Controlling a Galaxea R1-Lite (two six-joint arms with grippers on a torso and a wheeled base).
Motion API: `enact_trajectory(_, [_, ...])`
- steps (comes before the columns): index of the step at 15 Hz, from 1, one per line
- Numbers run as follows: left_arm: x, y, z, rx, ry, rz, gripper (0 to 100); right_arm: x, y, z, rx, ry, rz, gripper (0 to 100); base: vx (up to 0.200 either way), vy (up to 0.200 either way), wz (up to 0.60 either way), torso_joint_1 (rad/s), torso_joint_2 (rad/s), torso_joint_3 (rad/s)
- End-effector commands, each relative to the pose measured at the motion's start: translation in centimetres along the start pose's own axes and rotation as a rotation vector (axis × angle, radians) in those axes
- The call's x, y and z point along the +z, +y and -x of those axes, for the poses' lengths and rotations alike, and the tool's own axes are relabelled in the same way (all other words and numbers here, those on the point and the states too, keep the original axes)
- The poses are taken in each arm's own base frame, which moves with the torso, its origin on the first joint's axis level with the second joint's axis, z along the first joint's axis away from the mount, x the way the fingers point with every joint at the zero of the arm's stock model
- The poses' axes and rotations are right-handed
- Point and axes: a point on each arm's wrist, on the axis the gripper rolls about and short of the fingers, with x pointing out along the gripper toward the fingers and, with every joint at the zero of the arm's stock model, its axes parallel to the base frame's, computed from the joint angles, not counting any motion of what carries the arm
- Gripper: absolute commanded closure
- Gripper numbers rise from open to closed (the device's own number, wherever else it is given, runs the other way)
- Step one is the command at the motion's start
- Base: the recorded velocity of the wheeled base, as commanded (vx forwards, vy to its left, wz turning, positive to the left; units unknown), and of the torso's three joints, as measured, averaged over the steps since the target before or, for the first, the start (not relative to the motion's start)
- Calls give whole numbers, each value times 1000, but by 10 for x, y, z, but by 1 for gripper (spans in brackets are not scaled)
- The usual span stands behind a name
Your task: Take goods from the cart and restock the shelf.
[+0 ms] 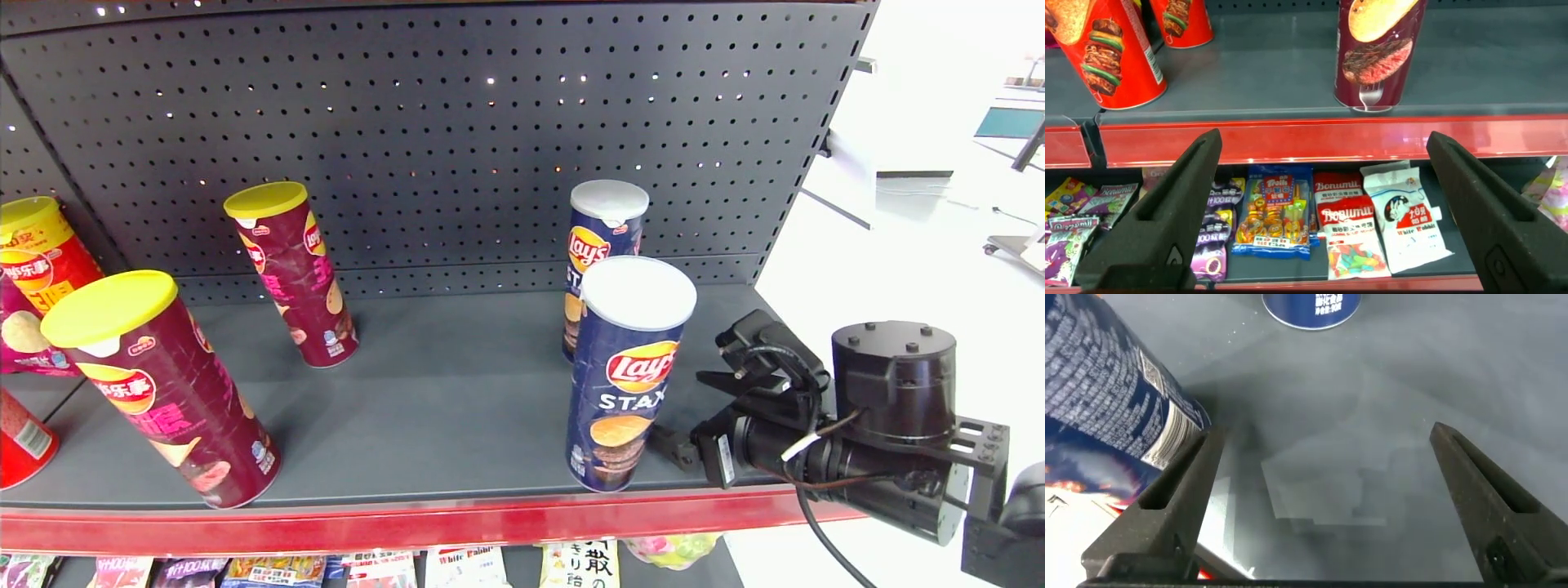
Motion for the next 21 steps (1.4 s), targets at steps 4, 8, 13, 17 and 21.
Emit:
enact_trajectory(4, [0,0,0,1,0,0,0,-1,0,-4,1,10,-1,0,0,0,0,0,0,0])
enact_trajectory(8, [0,0,0,1,0,0,0,-1,-4,9,-55,-5,-3,0,0,0,0,0,0,0])
enact_trajectory(13, [0,0,0,1,0,0,0,-3,0,14,-41,-1,14,0,0,0,0,0,0,0])
enact_trajectory(17, [0,0,0,1,0,0,0,-7,1,17,-38,8,29,0,0,0,0,0,0,0])
enact_trajectory(21, [0,0,0,1,0,0,0,-7,4,17,-27,10,35,0,0,0,0,0,0,0])
